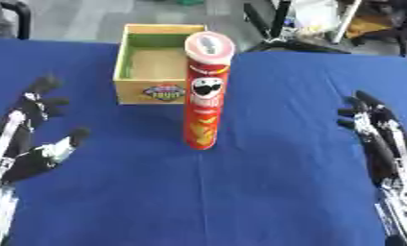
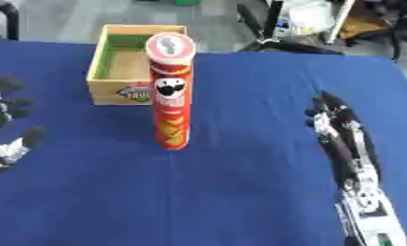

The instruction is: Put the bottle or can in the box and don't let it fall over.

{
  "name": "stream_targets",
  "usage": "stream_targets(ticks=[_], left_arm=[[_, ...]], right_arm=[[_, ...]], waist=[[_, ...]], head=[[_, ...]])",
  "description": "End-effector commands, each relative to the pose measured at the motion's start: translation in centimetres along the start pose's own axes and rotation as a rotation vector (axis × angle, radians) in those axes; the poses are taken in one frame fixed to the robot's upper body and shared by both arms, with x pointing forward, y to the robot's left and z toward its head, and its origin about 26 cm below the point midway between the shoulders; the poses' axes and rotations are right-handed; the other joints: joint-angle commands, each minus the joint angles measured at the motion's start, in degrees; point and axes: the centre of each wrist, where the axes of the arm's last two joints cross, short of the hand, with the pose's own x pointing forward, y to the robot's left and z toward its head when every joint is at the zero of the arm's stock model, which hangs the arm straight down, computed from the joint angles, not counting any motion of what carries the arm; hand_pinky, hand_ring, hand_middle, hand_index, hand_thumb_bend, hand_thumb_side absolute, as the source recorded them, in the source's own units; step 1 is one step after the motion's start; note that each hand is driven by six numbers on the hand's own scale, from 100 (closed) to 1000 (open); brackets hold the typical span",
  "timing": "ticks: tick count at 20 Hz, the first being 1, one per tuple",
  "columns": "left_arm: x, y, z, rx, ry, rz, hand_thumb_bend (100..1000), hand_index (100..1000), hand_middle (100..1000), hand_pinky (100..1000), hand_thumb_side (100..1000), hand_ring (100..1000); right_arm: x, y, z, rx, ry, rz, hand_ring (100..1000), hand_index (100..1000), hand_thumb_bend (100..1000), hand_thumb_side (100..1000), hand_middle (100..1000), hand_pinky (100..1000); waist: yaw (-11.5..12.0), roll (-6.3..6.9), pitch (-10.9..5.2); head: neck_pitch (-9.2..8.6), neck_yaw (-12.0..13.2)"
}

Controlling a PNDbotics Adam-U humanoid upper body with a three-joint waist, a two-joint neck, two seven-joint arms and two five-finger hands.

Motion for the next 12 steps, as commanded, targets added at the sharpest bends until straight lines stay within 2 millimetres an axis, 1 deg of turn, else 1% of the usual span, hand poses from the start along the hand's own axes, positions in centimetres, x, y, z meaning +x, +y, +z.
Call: stream_targets(ticks=[1, 7, 12], left_arm=[[0.6, 0.2, -1.0, -0.032, -0.018, -0.023, 593, 1000, 889, 789, 481, 807], [1.2, -0.9, -3.1, -0.109, -0.030, -0.037, 589, 1000, 887, 788, 488, 805], [1.9, -2.4, -5.1, -0.186, -0.060, -0.029, 579, 1000, 887, 789, 497, 805]], right_arm=[[0.6, -0.2, -0.4, 0.006, -0.022, 0.000, 762, 881, 100, 543, 800, 736], [0.6, -0.1, -0.4, 0.012, -0.020, -0.001, 762, 881, 100, 544, 800, 736], [0.6, 0.0, -0.4, 0.016, -0.019, -0.003, 762, 881, 100, 544, 800, 736]], waist=[[-0.14, 0.19, -0.96], [-0.42, 0.18, -1.00], [-0.70, 0.17, -1.04]], head=[[-0.77, 0.16], [-0.76, 0.45], [-0.72, 0.71]])
